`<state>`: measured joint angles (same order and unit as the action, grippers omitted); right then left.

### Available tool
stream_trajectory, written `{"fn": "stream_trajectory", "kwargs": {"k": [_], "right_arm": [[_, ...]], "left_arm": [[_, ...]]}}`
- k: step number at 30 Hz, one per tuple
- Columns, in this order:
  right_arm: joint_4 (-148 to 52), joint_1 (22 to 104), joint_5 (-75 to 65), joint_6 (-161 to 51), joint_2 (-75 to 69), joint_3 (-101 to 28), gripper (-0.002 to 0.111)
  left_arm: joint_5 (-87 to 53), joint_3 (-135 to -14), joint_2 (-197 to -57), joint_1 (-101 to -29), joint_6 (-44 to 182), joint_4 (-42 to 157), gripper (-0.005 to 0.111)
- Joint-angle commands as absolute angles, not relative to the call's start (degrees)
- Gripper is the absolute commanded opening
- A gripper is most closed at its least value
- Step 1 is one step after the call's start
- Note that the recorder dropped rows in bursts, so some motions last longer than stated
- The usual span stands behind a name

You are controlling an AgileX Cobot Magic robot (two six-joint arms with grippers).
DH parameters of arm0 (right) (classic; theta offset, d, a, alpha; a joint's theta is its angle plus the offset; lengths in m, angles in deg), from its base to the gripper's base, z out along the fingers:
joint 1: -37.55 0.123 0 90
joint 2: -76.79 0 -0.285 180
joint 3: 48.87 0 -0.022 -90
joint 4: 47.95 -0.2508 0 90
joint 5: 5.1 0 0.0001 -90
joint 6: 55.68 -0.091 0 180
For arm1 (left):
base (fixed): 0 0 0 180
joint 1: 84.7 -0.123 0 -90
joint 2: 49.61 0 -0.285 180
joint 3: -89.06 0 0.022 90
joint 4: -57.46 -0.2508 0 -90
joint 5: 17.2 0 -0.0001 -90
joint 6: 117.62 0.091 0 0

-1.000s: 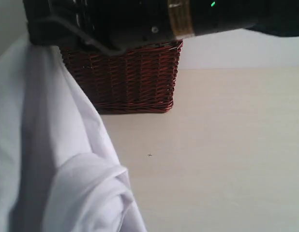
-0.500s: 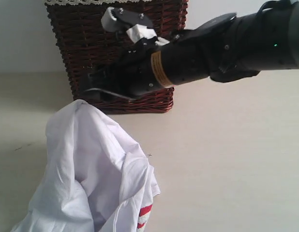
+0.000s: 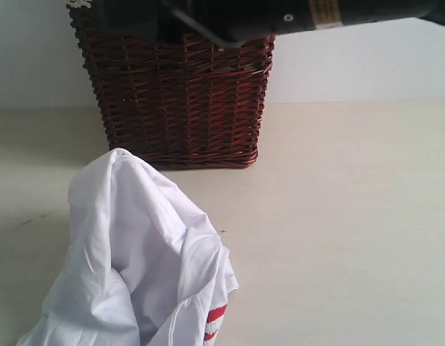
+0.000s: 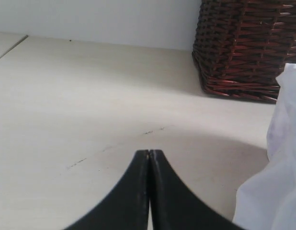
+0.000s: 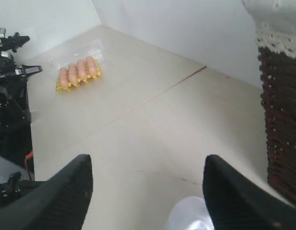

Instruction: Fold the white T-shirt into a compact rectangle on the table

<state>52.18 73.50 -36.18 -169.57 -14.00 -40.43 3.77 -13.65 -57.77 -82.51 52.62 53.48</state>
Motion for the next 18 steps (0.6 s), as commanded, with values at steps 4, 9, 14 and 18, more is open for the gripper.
{"fn": "stream_trajectory", "kwargs": {"k": [4,9,14,18], "right_arm": [[52.0,73.2,-36.6,-168.9,-8.4,-40.6,0.064],[52.0,72.4,-36.7,-168.9,-6.0,-40.6,0.055],[52.0,68.4,-36.7,-165.0,-4.0,-38.7,0.003],[52.0,63.4,-36.3,-164.1,-3.3,-35.5,0.0]], "left_arm": [[2.8,-13.7,-57.4,-82.7,56.7,50.5,0.0],[-3.0,-13.7,-57.4,-82.7,62.9,38.8,0.0],[-25.7,-13.7,-57.4,-82.7,54.1,42.1,0.0],[-38.3,-13.7,-57.4,-82.7,45.2,42.0,0.0]]}}
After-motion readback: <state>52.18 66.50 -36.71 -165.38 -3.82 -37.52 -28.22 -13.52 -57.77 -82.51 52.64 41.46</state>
